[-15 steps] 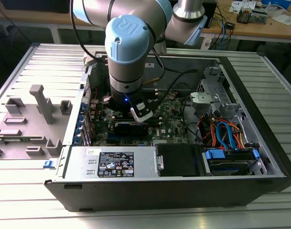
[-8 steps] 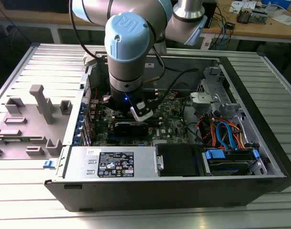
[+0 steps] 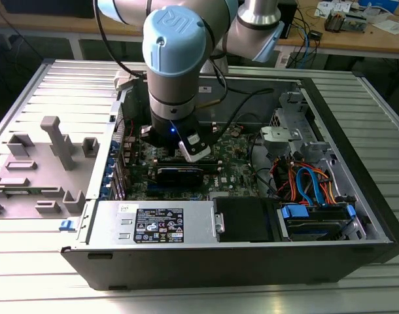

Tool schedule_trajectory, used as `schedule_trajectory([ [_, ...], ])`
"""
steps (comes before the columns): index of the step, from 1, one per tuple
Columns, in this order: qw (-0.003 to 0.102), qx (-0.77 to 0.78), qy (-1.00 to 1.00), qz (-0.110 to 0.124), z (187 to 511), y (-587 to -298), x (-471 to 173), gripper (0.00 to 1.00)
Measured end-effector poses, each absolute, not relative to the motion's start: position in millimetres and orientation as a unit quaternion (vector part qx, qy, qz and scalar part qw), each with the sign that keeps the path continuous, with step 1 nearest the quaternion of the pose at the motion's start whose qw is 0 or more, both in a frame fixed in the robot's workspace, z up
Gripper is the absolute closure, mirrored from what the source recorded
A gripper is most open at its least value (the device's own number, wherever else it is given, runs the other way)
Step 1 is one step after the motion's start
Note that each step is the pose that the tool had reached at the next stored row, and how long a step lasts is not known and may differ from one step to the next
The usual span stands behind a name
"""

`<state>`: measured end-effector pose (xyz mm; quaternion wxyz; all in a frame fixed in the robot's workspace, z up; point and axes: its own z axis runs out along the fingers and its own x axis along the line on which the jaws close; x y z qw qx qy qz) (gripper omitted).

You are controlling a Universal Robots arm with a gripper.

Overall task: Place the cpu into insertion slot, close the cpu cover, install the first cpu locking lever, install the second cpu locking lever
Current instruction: 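Install the second cpu locking lever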

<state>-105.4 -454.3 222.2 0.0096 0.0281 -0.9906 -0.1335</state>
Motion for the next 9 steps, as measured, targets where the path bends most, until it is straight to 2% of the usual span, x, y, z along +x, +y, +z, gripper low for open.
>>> schedule_trajectory([
  [9, 0.010, 0.028, -0.991, -0.133, 234.6, -454.3, -105.4, 0.89],
])
